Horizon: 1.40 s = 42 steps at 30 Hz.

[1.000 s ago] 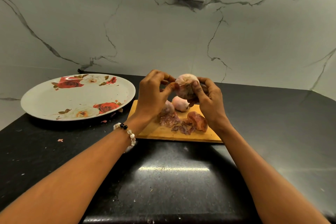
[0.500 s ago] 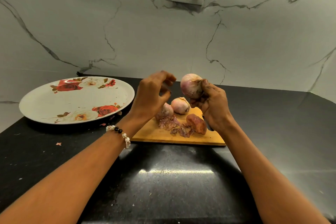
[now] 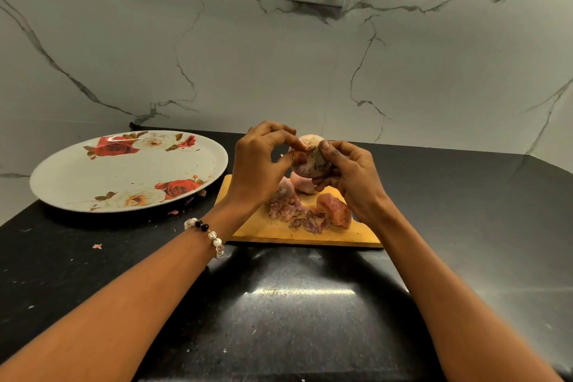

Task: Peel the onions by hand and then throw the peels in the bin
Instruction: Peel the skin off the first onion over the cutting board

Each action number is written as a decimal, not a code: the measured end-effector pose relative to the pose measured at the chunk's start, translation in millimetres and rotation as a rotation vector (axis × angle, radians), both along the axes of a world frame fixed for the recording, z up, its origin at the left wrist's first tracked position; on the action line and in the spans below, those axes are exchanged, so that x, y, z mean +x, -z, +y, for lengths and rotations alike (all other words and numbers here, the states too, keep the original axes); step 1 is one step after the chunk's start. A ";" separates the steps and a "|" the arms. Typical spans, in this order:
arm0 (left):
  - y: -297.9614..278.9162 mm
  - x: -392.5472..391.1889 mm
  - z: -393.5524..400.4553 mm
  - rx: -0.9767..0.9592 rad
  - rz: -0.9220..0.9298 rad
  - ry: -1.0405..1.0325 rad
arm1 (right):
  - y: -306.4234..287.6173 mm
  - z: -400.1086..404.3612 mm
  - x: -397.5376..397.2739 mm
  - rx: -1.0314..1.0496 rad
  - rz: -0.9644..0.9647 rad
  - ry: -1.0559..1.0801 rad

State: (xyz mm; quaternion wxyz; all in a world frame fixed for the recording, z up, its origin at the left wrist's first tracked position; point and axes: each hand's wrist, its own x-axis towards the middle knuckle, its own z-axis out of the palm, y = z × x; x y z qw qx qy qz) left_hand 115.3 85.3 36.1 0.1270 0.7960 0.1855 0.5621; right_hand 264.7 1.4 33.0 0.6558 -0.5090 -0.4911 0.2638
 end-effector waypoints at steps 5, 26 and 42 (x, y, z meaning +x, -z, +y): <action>1.5 2.2 1.1 0.030 0.025 -0.024 | 1.7 1.0 0.7 -0.006 -0.061 0.047; 9.8 6.8 3.2 0.089 0.248 -0.058 | 0.9 -0.6 -1.9 -0.035 -0.080 0.081; 9.1 7.0 -0.6 0.110 0.299 -0.050 | 1.1 -1.9 -4.3 -0.041 -0.124 0.123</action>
